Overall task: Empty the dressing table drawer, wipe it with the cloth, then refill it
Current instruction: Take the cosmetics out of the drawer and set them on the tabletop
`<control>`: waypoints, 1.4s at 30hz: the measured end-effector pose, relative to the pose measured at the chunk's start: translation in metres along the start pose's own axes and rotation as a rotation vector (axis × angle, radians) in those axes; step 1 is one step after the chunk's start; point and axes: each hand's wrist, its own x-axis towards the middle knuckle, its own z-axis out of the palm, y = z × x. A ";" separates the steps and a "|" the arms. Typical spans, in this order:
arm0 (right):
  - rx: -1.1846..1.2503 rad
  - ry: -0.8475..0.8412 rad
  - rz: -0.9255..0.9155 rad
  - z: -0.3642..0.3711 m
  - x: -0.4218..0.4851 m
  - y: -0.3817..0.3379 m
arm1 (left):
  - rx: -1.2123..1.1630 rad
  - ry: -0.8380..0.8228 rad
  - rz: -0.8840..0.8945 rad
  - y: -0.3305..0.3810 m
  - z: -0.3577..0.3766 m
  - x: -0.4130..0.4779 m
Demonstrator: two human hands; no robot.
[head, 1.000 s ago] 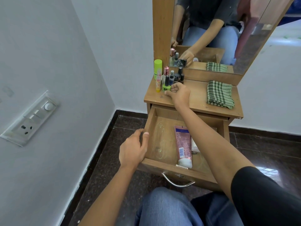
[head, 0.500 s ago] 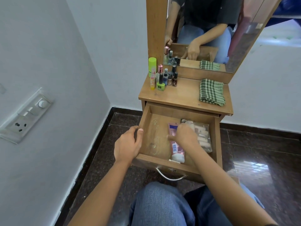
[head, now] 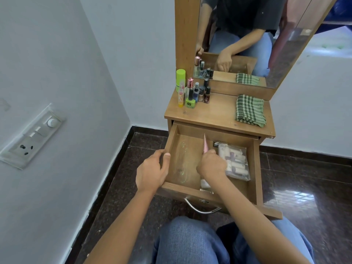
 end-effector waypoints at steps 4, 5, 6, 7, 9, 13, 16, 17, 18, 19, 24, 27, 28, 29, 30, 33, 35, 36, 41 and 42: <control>0.185 0.054 -0.009 -0.007 0.006 0.014 | -0.002 0.004 0.007 0.000 0.001 0.002; 0.162 0.063 -0.028 -0.006 0.006 0.014 | -0.003 0.005 0.007 0.000 0.001 0.003; 0.119 0.066 -0.054 -0.005 0.006 0.013 | -0.005 0.005 0.007 -0.001 0.001 0.003; 0.074 0.071 -0.077 -0.004 0.006 0.012 | -0.006 0.006 0.006 -0.001 0.001 0.003; 0.024 0.071 -0.105 -0.002 0.004 0.009 | -0.006 0.010 0.006 0.000 0.002 0.003; 0.031 0.024 -0.082 0.004 0.003 0.001 | -0.014 0.010 0.003 0.000 0.002 0.002; 0.106 0.048 -0.087 0.002 -0.002 0.003 | -0.007 0.012 -0.004 0.001 0.001 0.001; 0.157 0.066 -0.098 -0.001 -0.004 0.006 | -0.005 0.013 -0.005 0.001 0.001 0.001; 0.239 0.077 -0.114 -0.007 -0.006 0.008 | -0.003 0.011 -0.007 0.001 0.001 0.002; 0.360 0.074 -0.135 -0.014 -0.007 0.010 | -0.005 0.008 -0.010 0.002 0.000 0.002; 1.146 0.145 -0.428 -0.074 0.001 0.000 | -0.022 -0.005 -0.011 0.001 0.001 0.001; 1.192 0.304 -0.597 -0.104 0.023 -0.027 | -0.024 -0.007 -0.021 0.002 0.001 0.000; 1.167 0.344 -0.626 -0.110 0.031 -0.036 | -0.023 -0.008 -0.023 0.002 0.001 0.000; 1.127 0.373 -0.648 -0.113 0.039 -0.045 | -0.022 -0.008 -0.023 0.002 0.000 0.000; 1.076 0.398 -0.668 -0.113 0.047 -0.052 | -0.023 -0.007 -0.022 0.001 0.000 0.000; 0.999 0.456 -0.695 -0.104 0.066 -0.063 | -0.028 -0.009 -0.014 0.001 0.000 0.000; 1.025 0.487 -0.645 -0.097 0.075 -0.067 | -0.036 -0.009 -0.008 0.002 0.000 0.001; 1.032 0.494 -0.611 -0.095 0.078 -0.068 | -0.038 -0.009 -0.009 0.002 0.000 0.001; 0.997 0.509 -0.556 -0.088 0.083 -0.073 | -0.036 -0.004 -0.007 0.001 0.000 0.001; 1.011 0.506 -0.555 -0.088 0.083 -0.074 | -0.036 -0.002 -0.005 0.001 0.000 0.001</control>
